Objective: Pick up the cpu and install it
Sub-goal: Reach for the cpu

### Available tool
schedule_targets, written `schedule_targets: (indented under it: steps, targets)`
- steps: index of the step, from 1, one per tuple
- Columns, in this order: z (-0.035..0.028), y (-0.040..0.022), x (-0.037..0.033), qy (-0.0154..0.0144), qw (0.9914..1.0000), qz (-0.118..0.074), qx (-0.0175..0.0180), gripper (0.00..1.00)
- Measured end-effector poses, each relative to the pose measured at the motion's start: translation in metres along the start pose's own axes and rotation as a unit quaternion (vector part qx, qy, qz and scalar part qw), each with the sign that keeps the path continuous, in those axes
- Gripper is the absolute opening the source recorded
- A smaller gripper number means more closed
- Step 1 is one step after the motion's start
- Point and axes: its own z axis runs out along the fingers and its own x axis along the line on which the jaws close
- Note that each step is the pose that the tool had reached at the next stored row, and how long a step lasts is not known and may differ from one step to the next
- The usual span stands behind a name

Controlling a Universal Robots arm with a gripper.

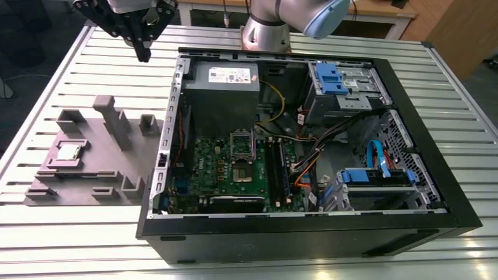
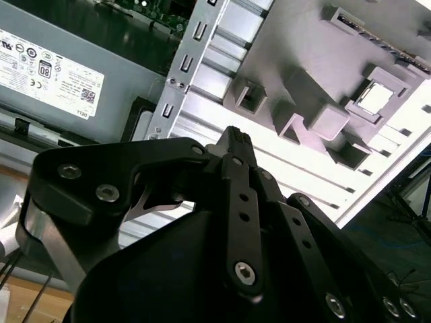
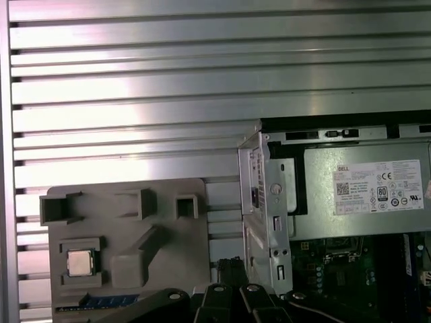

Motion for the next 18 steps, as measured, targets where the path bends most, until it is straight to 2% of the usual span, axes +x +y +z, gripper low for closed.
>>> schedule_targets:
  steps: [10,18]
  targets:
    - [0.0019,-0.0020,0.0256,-0.0007,1.00000,0.000,-0.0001,0.10]
    - [0.0037,-0.0040,0.0506,-0.0012,1.00000,0.000,-0.0001,0.10]
